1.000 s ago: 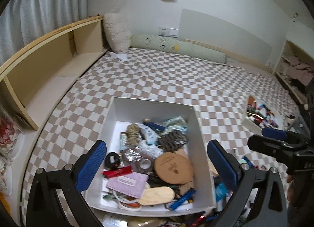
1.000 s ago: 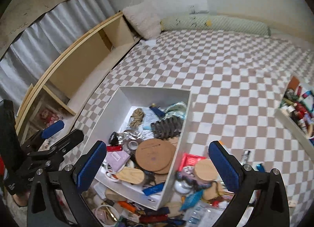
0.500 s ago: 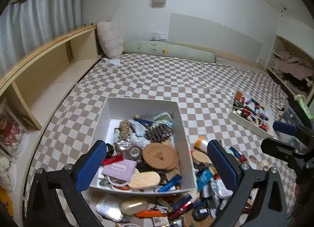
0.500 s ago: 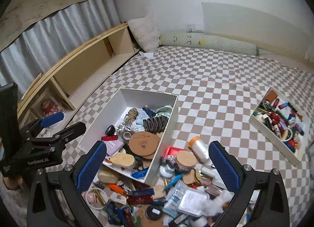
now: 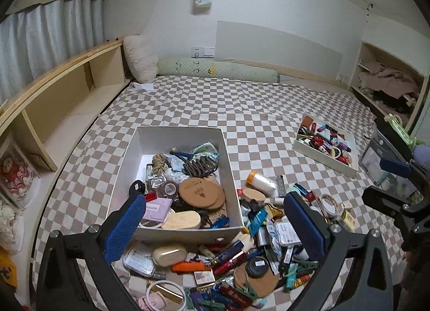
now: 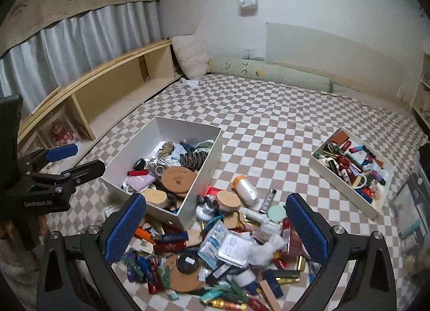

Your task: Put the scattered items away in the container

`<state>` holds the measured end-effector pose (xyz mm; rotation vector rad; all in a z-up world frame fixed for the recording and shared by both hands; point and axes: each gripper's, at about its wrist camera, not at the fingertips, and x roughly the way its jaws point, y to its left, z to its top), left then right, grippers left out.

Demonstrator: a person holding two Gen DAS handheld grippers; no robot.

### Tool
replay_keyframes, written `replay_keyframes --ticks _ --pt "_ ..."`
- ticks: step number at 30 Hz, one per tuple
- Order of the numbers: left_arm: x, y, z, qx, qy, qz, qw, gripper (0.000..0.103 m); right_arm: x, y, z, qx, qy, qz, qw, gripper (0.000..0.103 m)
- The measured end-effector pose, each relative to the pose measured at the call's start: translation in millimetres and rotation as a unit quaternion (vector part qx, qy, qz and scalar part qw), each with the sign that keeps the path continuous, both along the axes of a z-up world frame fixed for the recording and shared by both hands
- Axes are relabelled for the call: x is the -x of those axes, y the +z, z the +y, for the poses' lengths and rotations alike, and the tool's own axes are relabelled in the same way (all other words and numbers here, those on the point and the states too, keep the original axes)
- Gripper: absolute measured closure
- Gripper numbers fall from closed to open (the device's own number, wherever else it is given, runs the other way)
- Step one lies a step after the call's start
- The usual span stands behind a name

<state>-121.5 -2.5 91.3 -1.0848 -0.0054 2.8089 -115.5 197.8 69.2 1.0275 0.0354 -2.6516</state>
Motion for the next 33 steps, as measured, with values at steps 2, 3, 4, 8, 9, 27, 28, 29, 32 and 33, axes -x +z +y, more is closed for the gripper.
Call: replay_keyframes --ticks 2,3,4,8,9,27,28,29,32,33 --pt "-8.6 -0.1 4.0 0.001 -0.004 0.0 1.0 0.0 -10.2 0.1 -0.1 -0.004 0.0 0.005 1.0 0.0" --pt "-11.8 -0.1 5.4 0.001 -0.005 0.0 1.0 0.0 -13.6 -0.1 0.0 -0.004 0.001 0.006 1.0 0.0" --pt "-14.2 -0.1 6.3 0.001 -0.005 -0.001 1.0 0.0 -17.6 -0.7 0.3 -0.004 0.0 0.006 1.0 0.0" --pt "-28.9 -1.6 8.2 0.0 -0.004 -0.005 1.0 0.0 -33.9 -2.6 1.8 0.002 -0.001 0.007 1.0 0.0" --pt "-32.2 -2.2 9.0 0.001 -0.004 -0.005 1.0 0.0 -38.4 -3.0 2.5 0.004 -0.001 0.009 1.0 0.0" --pt "-73.1 -15.3 16.7 0.014 -0.014 -0.001 0.9998 0.0 -79.0 -15.3 6.9 -0.009 -0.011 0.018 1.0 0.0" --pt "-73.9 -15.5 15.9 0.014 -0.015 0.0 0.9998 0.0 -80.0 -15.9 6.7 -0.012 -0.012 0.019 1.0 0.0" --pt "-75.4 -16.3 15.7 0.014 -0.015 -0.001 0.9998 0.0 -80.9 -16.6 6.7 -0.014 -0.012 0.019 1.0 0.0" --pt "-78.0 -19.3 17.0 0.014 -0.019 -0.005 0.9997 0.0 -82.1 -18.1 6.7 -0.013 -0.01 0.016 1.0 0.0" --pt "-78.6 -20.0 18.0 0.015 -0.02 -0.005 0.9997 0.0 -82.2 -18.8 6.8 -0.013 -0.01 0.014 1.0 0.0"
